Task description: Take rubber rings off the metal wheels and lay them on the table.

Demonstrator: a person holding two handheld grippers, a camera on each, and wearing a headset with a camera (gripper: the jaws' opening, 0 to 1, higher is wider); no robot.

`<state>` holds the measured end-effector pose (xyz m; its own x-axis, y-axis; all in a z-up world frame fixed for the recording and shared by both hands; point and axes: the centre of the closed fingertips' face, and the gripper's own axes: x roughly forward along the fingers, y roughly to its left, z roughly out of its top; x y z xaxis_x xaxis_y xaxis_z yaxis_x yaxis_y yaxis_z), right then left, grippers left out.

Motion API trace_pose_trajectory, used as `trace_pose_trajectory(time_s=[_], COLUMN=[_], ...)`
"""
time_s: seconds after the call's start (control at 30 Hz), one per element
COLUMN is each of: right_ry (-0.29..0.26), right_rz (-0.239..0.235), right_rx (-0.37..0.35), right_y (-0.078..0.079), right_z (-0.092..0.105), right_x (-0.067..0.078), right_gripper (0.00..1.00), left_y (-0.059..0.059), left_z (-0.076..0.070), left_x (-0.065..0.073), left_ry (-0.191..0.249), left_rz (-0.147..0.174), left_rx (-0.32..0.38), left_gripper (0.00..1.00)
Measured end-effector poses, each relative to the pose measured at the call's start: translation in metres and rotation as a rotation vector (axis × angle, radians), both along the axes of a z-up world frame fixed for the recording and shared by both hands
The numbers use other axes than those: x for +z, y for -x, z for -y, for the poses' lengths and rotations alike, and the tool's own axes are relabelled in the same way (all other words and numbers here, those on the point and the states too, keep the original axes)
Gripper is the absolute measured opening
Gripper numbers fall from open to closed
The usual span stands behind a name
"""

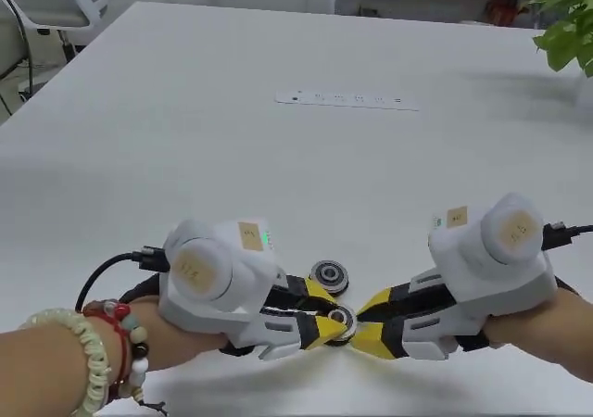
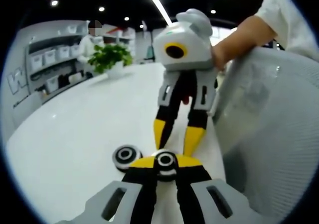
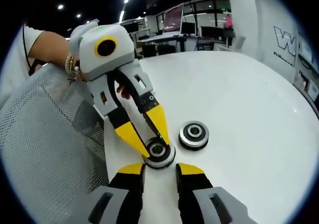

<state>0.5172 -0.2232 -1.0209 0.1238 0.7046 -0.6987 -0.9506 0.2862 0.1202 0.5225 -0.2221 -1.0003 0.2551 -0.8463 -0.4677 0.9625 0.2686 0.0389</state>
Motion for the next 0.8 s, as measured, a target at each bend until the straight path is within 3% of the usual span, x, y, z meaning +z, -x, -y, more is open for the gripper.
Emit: trace_pose_trajectory(time_s=[0.07,0.13,0.2,0.37,0.8], right_ry=[0.002,-0.005,-0.029,-0.01,-0.025], right_rz=[0.015,0.033,0.019,0.028,-0.029], right_rx=[0.007,0.017,0.015,0.039,0.016], right_y=[0.0,-0.001,0.001,0.001,0.002], right_z=[-0.003,-0.005,-0.008,-0.005,0.002], right_x=[-0.002,-0.001,0.001,0.001,0.002], right_gripper=[0.3,0.26,0.24,0.21,0.12], left_y=[0.0,0.0,0.0,0.0,0.0], left_z=[0.0,0.0,0.0,0.0,0.0], left_x=[0.0,0.0,0.0,0.0,0.0], left_ry=[0.0,-0.001,-0.002,-0.002,0.0], left_rz=[0.0,0.001,0.002,0.005,0.003], left_rx=[0.0,-0.001,-0.003,-0.005,-0.003], left_gripper=[0.13,0.13,0.13,0.13,0.13])
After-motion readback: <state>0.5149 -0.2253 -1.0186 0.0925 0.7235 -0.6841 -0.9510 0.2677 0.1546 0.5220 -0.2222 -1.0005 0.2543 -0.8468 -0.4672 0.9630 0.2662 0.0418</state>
